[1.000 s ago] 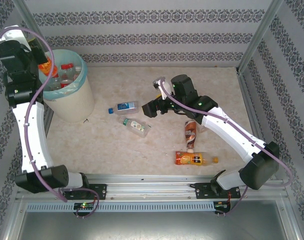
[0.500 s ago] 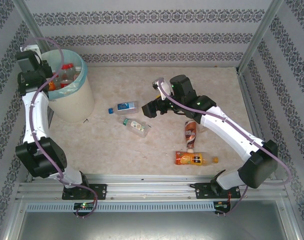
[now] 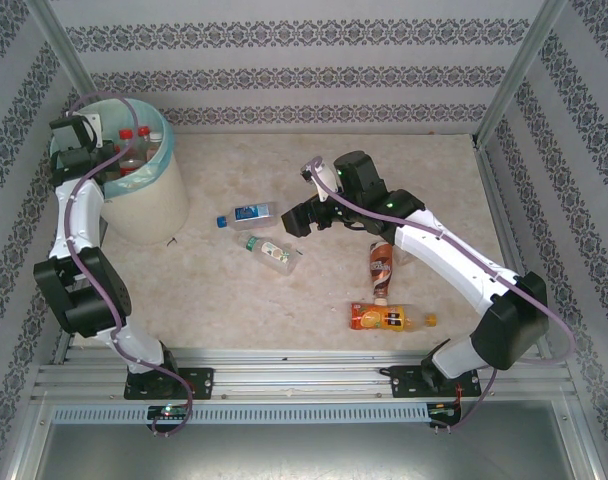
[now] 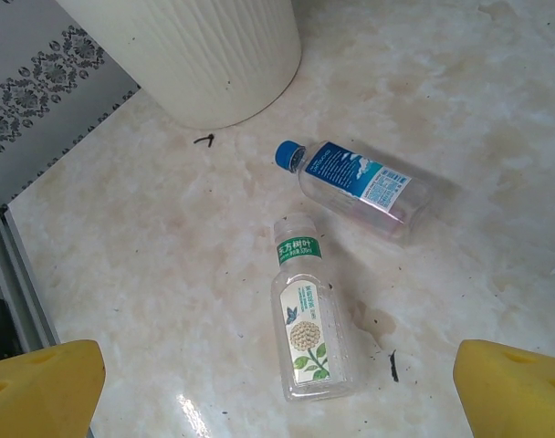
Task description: Put the plastic bottles in the bin
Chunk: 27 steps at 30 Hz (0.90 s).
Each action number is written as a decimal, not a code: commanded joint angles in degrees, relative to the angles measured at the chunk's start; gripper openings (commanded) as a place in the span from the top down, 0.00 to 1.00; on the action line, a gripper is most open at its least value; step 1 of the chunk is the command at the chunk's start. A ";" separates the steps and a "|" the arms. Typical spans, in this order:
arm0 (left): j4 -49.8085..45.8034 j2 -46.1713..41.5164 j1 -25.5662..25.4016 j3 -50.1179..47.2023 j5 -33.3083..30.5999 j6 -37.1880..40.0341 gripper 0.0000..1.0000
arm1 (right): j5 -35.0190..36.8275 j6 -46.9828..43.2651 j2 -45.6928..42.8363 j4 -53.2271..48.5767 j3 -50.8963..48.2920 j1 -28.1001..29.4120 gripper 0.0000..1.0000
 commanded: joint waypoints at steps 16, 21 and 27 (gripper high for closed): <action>-7.73 -13.73 -0.71 17.45 8.92 -11.17 0.24 | 1.77 2.29 1.35 -0.32 3.52 0.83 0.02; -8.66 -18.48 -8.50 15.52 9.65 -9.57 0.28 | 3.01 2.79 1.52 -2.73 3.78 0.72 0.02; -10.60 -19.97 -27.32 10.80 7.28 -4.45 0.30 | 10.12 5.28 0.36 -9.01 2.16 -0.83 0.03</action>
